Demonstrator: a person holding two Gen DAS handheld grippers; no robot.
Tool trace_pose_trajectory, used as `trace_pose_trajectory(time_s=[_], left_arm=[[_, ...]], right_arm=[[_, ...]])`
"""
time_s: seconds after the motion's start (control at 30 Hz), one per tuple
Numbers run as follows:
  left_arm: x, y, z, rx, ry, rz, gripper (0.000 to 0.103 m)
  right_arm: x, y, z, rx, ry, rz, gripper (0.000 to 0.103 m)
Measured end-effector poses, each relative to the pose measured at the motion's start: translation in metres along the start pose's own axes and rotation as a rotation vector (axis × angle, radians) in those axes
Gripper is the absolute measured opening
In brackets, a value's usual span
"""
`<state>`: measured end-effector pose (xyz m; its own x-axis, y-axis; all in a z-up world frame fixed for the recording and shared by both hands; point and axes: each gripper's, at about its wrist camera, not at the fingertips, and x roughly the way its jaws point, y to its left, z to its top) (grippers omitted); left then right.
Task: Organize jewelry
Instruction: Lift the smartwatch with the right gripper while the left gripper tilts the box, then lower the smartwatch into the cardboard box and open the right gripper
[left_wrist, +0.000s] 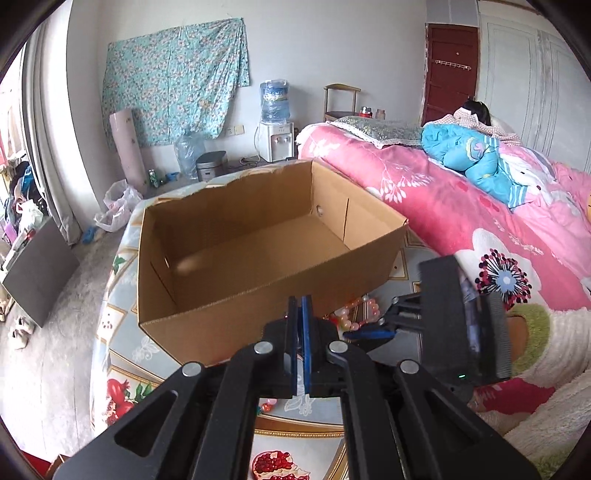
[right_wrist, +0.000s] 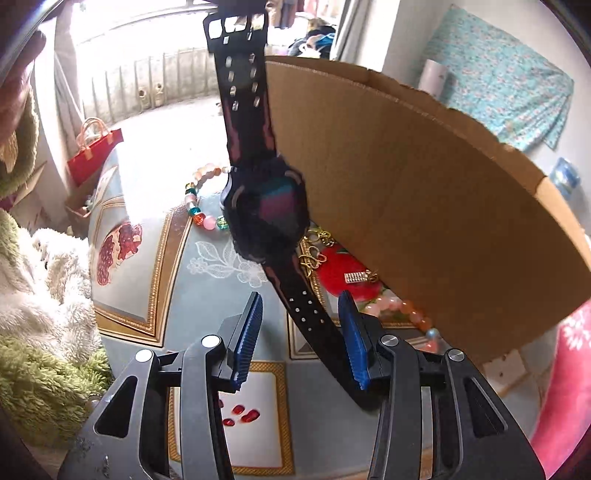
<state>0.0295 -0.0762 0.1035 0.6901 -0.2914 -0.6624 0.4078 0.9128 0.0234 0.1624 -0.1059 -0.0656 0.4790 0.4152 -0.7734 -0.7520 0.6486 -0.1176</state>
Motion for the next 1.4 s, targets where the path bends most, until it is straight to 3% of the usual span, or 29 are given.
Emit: trace_pose_trajectory(time_s=[0.1, 0.17, 0.33, 0.5, 0.7, 0.9, 1.03, 1.13, 1.23, 1.4], left_arm=[[0.001, -0.003, 0.005, 0.004, 0.0, 0.018, 0.002], [0.004, -0.003, 0.005, -0.005, 0.005, 0.026, 0.001], [0.0, 0.004, 0.004, -0.029, -0.001, 0.032, 0.001], [-0.024, 0.01, 0.009, -0.022, -0.073, 0.009, 0.001], [-0.06, 0.02, 0.022, 0.012, -0.22, -0.047, 0.001], [-0.101, 0.024, 0.056, 0.11, -0.429, -0.092, 0.001], [-0.103, 0.035, 0.086, 0.139, -0.495, -0.096, 0.001], [-0.083, 0.053, 0.109, 0.129, -0.491, -0.091, 0.001], [-0.05, 0.073, 0.13, 0.11, -0.442, -0.095, 0.001], [0.033, 0.106, 0.15, 0.064, -0.292, -0.085, 0.001]], right_arm=[[0.005, -0.017, 0.003, 0.018, -0.006, 0.053, 0.024], [0.005, -0.024, 0.002, 0.058, -0.008, 0.093, 0.022], [-0.009, -0.014, -0.001, 0.066, -0.028, 0.053, 0.007], [-0.018, 0.005, 0.011, 0.062, -0.046, -0.053, 0.002], [-0.067, 0.014, 0.045, 0.07, -0.115, -0.227, 0.001], [-0.112, 0.013, 0.076, 0.062, -0.202, -0.364, 0.001], [-0.122, 0.005, 0.104, 0.009, -0.232, -0.45, 0.001], [-0.117, -0.026, 0.124, -0.029, -0.208, -0.485, 0.001], [-0.089, -0.058, 0.142, -0.053, -0.15, -0.464, 0.001], [-0.024, -0.112, 0.153, -0.087, -0.017, -0.377, 0.001]])
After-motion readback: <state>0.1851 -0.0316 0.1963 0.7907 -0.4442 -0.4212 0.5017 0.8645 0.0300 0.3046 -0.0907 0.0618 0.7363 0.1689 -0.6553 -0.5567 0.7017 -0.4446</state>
